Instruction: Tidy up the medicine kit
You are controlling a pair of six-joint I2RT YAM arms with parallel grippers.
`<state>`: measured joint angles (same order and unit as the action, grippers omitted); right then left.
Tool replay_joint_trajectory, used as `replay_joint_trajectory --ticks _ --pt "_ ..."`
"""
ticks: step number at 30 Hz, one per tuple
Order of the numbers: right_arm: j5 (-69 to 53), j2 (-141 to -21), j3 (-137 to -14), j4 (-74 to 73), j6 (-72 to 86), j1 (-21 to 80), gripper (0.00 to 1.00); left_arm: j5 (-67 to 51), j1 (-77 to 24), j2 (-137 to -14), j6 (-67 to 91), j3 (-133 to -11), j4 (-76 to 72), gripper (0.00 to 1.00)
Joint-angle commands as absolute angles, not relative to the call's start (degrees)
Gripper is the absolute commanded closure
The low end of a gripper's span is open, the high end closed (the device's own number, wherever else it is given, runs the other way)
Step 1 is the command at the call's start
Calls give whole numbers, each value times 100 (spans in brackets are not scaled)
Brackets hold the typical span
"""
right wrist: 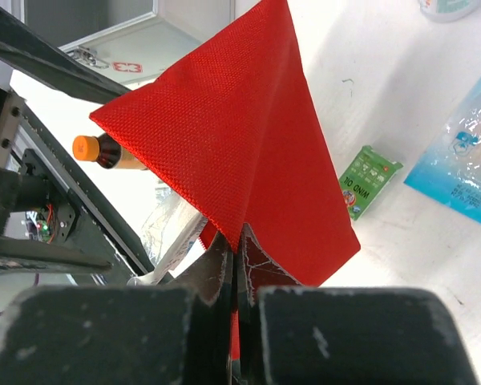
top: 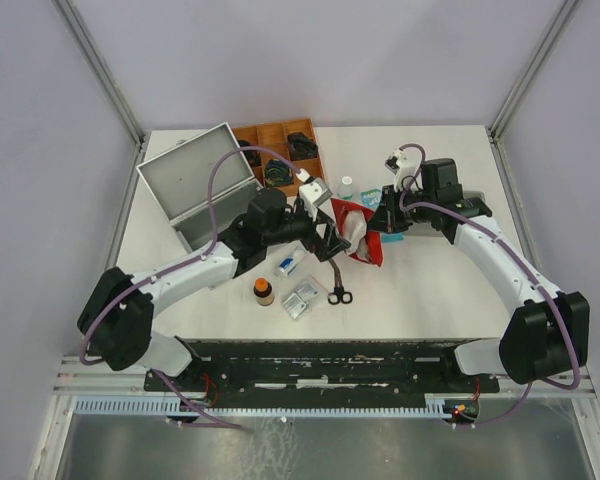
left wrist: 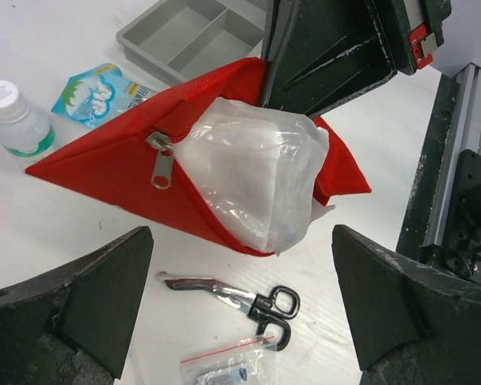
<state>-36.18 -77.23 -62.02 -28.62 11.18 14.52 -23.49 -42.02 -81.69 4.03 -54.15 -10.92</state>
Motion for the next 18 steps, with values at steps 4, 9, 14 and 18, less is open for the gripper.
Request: replay_joint_trajectory --ticks 4,9,14,18 --pt "-3813 -7808 -6271 -2268 1358 1478 100 -2675 -4236 -8622 1080 -5484 -2323 1" --pt "-3894 -7784 -6248 -2250 1392 1485 99 -2281 -4235 -8781 1205 -5607 -2283 1" --pt "-3938 -7712 -6207 -2228 1408 1528 100 -1740 -4236 -8939 1187 -5774 -2039 1" --pt "-3971 -7675 -6179 -2226 1370 1577 99 -1636 -4225 -9016 1282 -5835 -2053 1"
